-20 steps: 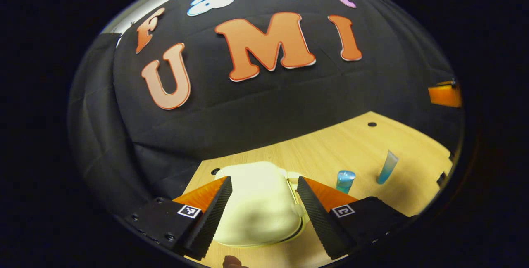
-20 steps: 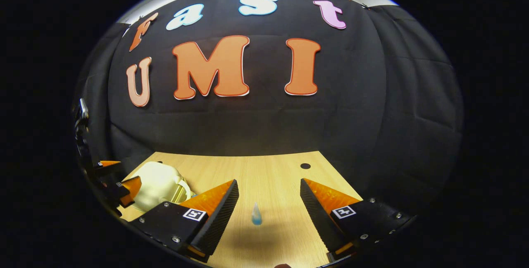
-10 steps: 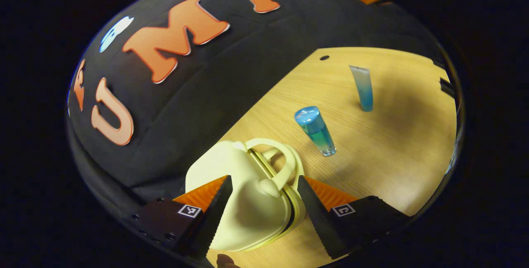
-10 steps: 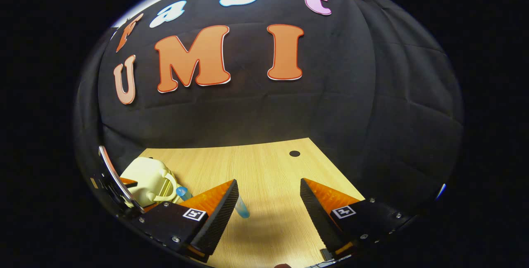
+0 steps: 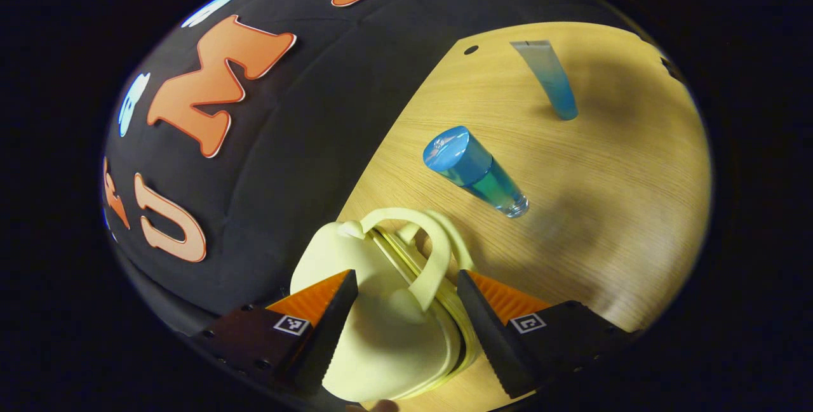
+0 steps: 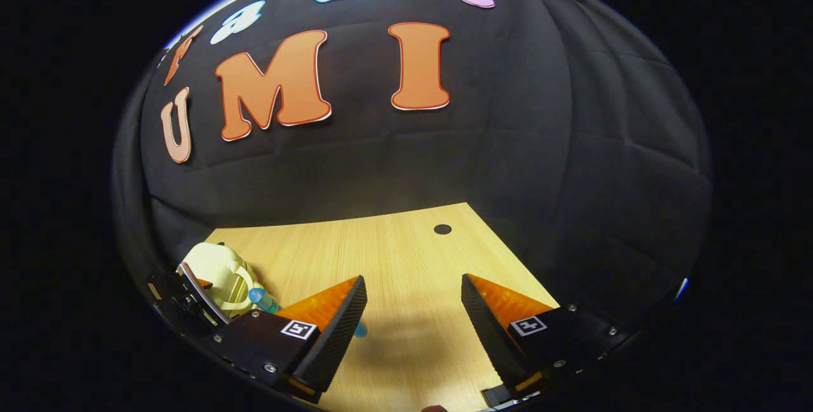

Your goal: First open the suitcase, pack the skin care products into it, and then close the suitcase.

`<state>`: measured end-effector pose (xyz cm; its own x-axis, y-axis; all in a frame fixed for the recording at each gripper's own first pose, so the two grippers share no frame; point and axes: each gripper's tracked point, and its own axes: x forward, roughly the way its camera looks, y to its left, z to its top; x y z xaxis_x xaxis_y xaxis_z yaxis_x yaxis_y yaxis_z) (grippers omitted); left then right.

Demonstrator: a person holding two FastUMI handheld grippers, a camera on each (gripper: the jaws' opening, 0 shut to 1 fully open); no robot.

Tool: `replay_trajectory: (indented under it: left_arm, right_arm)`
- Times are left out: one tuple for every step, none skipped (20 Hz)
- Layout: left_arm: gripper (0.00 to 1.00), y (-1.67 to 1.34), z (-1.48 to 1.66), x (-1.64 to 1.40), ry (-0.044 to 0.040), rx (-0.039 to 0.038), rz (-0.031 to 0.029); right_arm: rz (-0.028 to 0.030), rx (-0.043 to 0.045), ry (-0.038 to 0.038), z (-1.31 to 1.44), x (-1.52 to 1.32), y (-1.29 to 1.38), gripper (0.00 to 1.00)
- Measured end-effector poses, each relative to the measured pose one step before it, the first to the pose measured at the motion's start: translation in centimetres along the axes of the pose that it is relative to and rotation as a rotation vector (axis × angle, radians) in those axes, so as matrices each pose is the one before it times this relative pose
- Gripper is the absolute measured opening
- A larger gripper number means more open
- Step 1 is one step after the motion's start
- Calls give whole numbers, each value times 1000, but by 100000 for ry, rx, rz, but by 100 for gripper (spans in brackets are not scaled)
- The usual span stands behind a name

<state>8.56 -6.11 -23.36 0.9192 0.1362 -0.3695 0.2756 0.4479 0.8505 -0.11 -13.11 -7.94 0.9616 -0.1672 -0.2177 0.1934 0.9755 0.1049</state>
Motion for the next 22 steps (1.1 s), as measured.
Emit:
replay_trajectory:
  left_arm:
    - [98,-58,267,505,798,1311,213]
    - [98,-125,-9,361,861,1698,-303]
    - [98,-270,191,305,650,1915,-1056]
    - [96,-161,12,462,1368,1558,-1081]
    - [78,-575,-877,-508,2488,-573,-2119]
    - [60,-313,601,1407,1132,943,300]
    - [42,-379,177,217,913,1601,-1607]
    - [34,-90,32,122,607,840,-557]
    - [22,85,628,-362,-904,267,-422]
    - [18,118,-103,-111,-345,189,-1296]
    - [11,66,100,-255,128,-1838,-1661]
    - [11,182,-221,-278,136,-2702,-744]
    - [11,231,-55,-126,497,-2423,-882]
    - [11,-62,-13,-158,-703,-2723,-1245]
    - [11,30,87,-119,-132,-2727,-740]
    - [11,408,161,-321,-319,-2684,-338]
    - [11,263,120,-377,-395,-3305,-1119]
    - [11,402,330,-523,-723,-4129,-1252]
    - [11,489,349,-564,-1763,-4528,-969]
    - [10,568,200,-611,-1527,-4091,-830]
    - [10,614,180,-498,-1668,-4098,-856]
    - [11,575,2,-150,-2301,-3961,-1258]
  right_arm:
    - [0,431,442,-53,314,-195,95]
    - [-106,399,482,5,371,-235,96]
    - [-188,293,344,6,317,-142,96]
    - [-92,230,72,172,289,-184,95]
    - [-55,189,78,18,180,-93,95]
    - [-201,28,85,94,189,-136,95]
    - [-183,-94,46,-5,101,-110,95]
    - [-98,-245,146,-49,124,-35,95]
    - [204,-301,263,10,126,188,95]
    - [762,-264,211,-22,60,172,95]
    - [942,-404,-115,78,58,279,95]
    - [1048,-806,-294,62,14,323,95]
    - [1062,-853,-435,42,-19,205,95]
    - [572,-911,-271,174,103,148,95]
    - [475,-483,-218,36,270,288,95]
    - [555,155,-109,134,112,251,95]
    - [1046,522,-334,10,57,572,95]
    - [694,375,-359,151,54,529,95]
    - [689,195,-549,102,-2,686,95]
    - [52,-57,-732,131,-36,606,95]
    - [-251,-25,-522,109,-102,655,95]
    - [270,273,-564,192,-286,1089,95]
